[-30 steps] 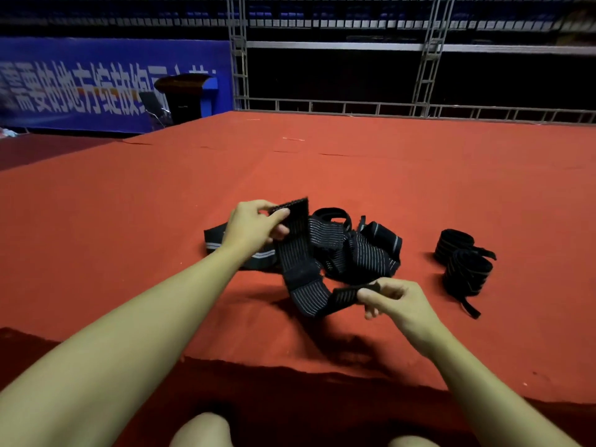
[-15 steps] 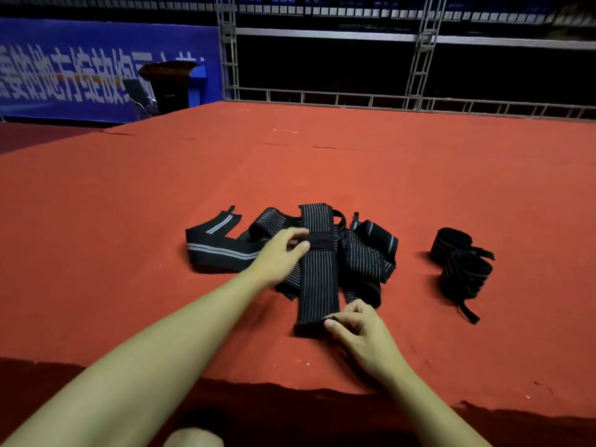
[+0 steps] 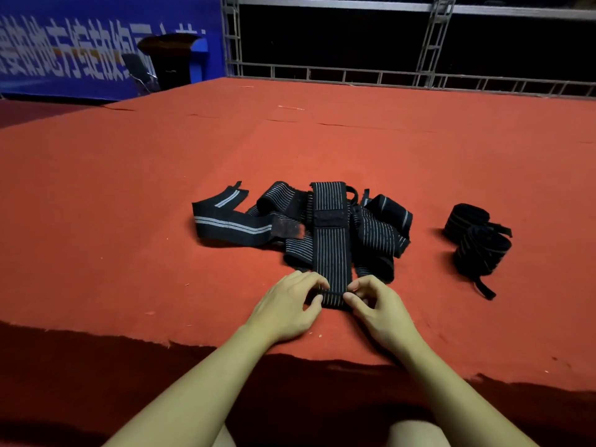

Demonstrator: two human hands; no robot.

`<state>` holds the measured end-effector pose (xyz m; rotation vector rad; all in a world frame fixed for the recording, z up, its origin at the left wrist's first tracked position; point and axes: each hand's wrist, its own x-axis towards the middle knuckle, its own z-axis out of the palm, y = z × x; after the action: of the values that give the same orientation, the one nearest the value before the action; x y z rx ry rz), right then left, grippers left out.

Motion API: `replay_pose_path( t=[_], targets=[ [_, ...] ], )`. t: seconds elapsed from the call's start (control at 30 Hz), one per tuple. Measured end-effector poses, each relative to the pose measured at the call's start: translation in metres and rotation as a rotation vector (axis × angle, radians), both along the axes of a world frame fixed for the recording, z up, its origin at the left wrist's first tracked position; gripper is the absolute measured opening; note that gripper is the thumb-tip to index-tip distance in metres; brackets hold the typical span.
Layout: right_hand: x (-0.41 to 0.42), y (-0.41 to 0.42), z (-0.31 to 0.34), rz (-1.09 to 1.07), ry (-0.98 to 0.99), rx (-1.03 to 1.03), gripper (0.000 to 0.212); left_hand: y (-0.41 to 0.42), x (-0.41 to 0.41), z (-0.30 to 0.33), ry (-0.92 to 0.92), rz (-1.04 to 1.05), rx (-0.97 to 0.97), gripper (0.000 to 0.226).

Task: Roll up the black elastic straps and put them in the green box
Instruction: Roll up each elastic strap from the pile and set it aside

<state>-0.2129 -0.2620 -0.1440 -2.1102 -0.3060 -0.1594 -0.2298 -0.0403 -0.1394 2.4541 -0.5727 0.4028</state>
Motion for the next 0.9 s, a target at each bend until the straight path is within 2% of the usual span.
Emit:
replay_pose_path(
  t=[0.17,0.37,0.5,0.7,0.9],
  targets=[
    [-0.0028,-0.0007,0.0009,0.034,-0.007,-0.053,0.012,0.0003,-0.0021,-0.0011,-0.076,-0.045,0.017,0.017],
    [-0.0033,0.0033,0.0007,-0.004,-0.085,-0.17,0.013,0.0007,0.0009,-0.0036,-0.089,-0.012,0.057,0.015],
    [-0.0058,0.0034,0.0007,0.023,-0.091,-0.169,0.007,0.0001,-0.0016,-0.0014,-0.086,-0.017,0.129,0.019],
    [-0.0081,0.0039,-0.0024,0.082,-0.19,-0.343,0.01,0.001,-0.0014,-0.0015,-0.081,-0.02,0.141,0.019],
    [-0.0093,0.004,0.0014,0.059,-0.096,-0.22,0.012,0.0018,-0.0024,-0.0003,-0.065,-0.051,0.118,0.012]
  ],
)
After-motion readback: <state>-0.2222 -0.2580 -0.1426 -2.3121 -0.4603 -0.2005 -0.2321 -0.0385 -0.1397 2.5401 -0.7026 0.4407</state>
